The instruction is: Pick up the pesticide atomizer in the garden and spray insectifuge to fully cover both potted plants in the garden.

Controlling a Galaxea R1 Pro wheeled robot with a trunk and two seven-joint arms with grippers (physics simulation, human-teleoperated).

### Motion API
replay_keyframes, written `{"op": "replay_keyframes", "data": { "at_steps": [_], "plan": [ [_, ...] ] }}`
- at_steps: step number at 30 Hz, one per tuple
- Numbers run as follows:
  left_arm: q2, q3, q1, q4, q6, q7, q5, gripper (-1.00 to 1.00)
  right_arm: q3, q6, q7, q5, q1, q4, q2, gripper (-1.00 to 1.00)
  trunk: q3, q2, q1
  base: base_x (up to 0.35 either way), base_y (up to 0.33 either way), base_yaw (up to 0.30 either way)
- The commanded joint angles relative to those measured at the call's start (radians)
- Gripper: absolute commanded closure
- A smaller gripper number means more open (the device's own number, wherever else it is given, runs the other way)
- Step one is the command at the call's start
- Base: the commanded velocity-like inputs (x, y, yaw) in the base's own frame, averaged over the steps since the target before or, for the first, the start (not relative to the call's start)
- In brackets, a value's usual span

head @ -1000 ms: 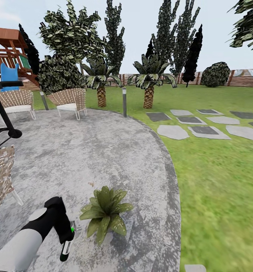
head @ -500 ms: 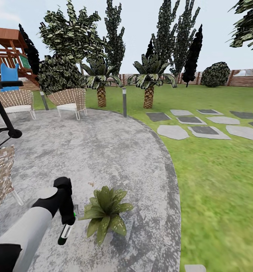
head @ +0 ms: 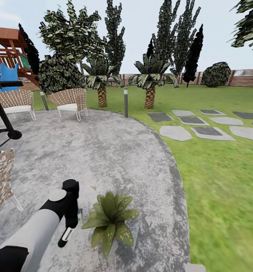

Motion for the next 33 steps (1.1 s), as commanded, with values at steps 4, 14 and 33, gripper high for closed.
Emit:
{"op": "replay_keyframes", "data": {
  "at_steps": [4,14,33],
  "plan": [
    [0.003,-0.005,0.001,0.000,0.011,-0.006,0.001,1.00,0.009,-0.004,-0.003,-0.010,-0.001,0.001,0.000,-1.00,-0.001,0.000,0.000,0.234,0.210,0.000],
    [0.002,-0.005,0.005,0.008,0.011,-0.006,0.004,1.00,0.008,-0.003,-0.004,-0.010,-0.001,0.001,0.000,-1.00,-0.009,0.000,0.000,0.028,0.025,0.000],
    [-0.017,0.047,0.074,0.091,0.011,0.007,0.003,1.00,0.010,-0.003,-0.003,-0.007,-0.001,0.004,-0.004,-1.00,-0.010,0.000,0.000,0.000,0.000,0.000]
  ]
}}
